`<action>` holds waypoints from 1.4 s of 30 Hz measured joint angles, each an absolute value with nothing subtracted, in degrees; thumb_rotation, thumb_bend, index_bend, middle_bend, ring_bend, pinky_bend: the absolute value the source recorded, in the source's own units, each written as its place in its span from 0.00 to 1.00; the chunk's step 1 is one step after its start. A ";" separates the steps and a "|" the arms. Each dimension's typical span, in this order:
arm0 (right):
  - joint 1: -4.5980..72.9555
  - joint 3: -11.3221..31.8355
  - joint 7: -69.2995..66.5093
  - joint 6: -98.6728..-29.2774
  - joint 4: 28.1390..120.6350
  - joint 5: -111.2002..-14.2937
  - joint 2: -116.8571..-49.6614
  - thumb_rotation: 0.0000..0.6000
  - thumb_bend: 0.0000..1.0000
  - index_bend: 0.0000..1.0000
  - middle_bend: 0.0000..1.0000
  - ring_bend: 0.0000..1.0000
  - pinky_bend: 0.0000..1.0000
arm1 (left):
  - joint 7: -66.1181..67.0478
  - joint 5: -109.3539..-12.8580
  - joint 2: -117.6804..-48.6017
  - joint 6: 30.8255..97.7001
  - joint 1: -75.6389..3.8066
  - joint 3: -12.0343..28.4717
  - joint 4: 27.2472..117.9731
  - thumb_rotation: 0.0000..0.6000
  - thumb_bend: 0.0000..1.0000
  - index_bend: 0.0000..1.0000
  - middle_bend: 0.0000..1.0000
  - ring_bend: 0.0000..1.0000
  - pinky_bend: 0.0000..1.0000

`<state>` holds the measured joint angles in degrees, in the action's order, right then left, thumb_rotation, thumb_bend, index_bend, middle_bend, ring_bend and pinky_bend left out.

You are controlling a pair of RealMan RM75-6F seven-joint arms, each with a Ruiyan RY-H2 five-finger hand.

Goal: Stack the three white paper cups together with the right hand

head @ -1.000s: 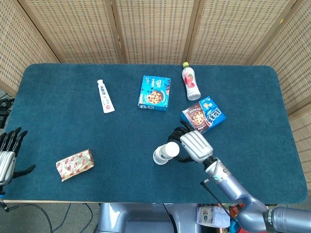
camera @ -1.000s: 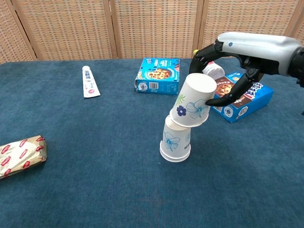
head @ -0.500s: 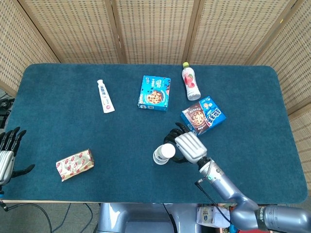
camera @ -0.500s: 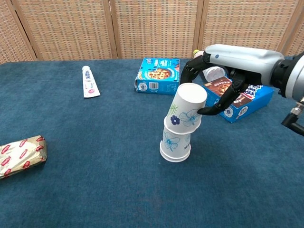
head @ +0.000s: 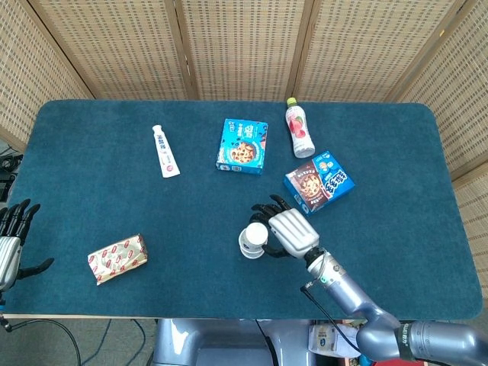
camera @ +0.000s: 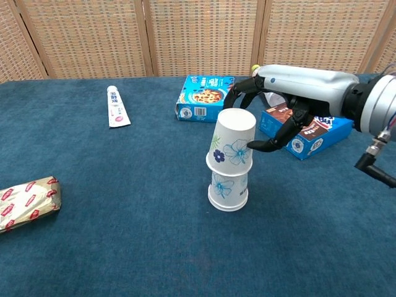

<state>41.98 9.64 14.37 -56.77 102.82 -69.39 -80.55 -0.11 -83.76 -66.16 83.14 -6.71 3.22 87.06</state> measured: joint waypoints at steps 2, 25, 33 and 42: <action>42.02 9.59 14.63 -56.95 102.71 -69.60 -80.75 1.00 0.46 0.29 0.20 0.21 0.10 | -0.08 -83.73 -66.12 83.16 -6.70 3.24 87.10 1.00 0.11 0.00 0.00 0.00 0.00; 33.26 2.00 14.36 -68.32 103.46 -83.39 -71.81 1.00 0.00 0.00 0.00 0.00 0.00 | -1.64 -85.58 -66.23 85.48 -6.01 2.94 86.42 1.00 0.11 0.00 0.00 0.00 0.00; 21.31 -3.46 14.01 -83.41 98.61 -91.21 -68.43 1.00 0.00 0.00 0.00 0.00 0.00 | -0.55 -87.86 -66.27 86.83 -5.36 1.80 86.85 1.00 0.11 0.00 0.00 0.00 0.00; 15.57 -3.36 11.38 -90.52 94.84 -94.55 -68.65 1.00 0.00 0.00 0.00 0.00 0.00 | -0.16 -88.89 -66.52 88.94 -4.32 1.41 87.26 1.00 0.11 0.00 0.00 0.00 0.00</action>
